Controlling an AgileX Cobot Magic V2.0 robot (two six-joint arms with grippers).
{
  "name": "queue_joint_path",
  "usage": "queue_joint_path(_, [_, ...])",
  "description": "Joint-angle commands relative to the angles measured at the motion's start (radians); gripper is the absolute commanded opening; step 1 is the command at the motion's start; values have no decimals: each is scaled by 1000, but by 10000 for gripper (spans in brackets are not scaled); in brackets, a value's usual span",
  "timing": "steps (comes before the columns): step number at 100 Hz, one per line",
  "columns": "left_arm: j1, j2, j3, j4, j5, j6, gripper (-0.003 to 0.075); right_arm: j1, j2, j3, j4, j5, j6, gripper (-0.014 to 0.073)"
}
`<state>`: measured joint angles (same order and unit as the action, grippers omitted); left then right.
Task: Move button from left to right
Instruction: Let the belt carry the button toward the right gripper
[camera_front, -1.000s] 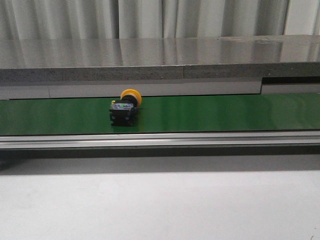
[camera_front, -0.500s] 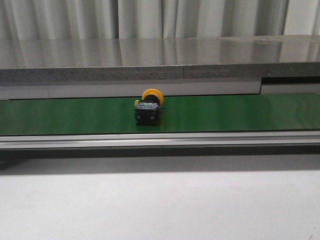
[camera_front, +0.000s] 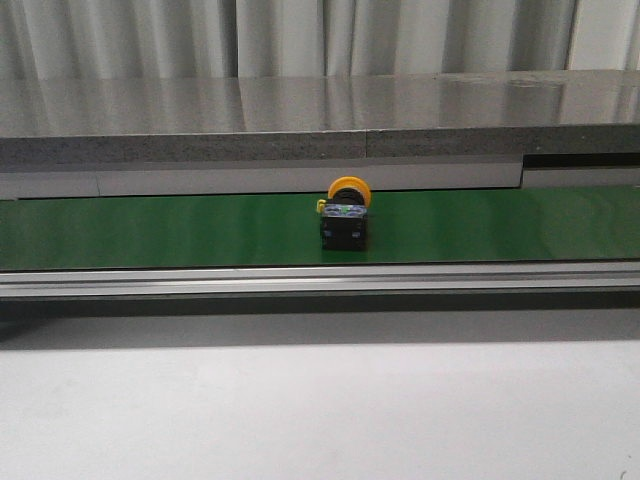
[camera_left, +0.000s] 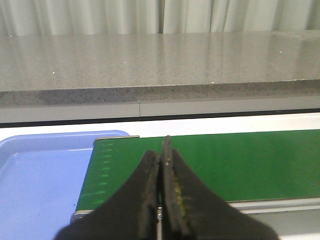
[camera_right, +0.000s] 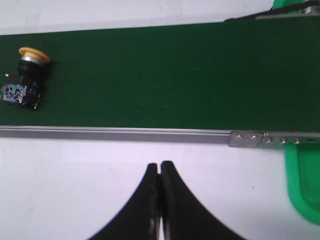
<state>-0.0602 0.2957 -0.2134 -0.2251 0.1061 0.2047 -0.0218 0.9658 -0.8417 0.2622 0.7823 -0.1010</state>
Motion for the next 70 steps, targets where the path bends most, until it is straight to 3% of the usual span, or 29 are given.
queue_joint_path(1, [-11,6,-25,-13,-78,0,-20,0,38,-35,34,-45,-2,-65])
queue_joint_path(14, [-11,6,-25,-13,-78,0,-20,0,80,-35,34,-43,-2,-61])
queue_joint_path(24, [-11,6,-25,-13,-78,0,-20,0,95,-35,34,-38,-2,15])
queue_joint_path(33, [-11,6,-25,-13,-78,0,-20,0,95,-35,34,-37,-2,174])
queue_joint_path(48, [-11,6,-25,-13,-78,0,-20,0,95,-35,34,-50,-3,542])
queue_joint_path(55, [-11,6,-25,-13,-78,0,-20,0,95,-35,35,-60,-3,650])
queue_joint_path(70, [-11,6,-25,-13,-78,0,-20,0,99,-37,55,-73,-3,644])
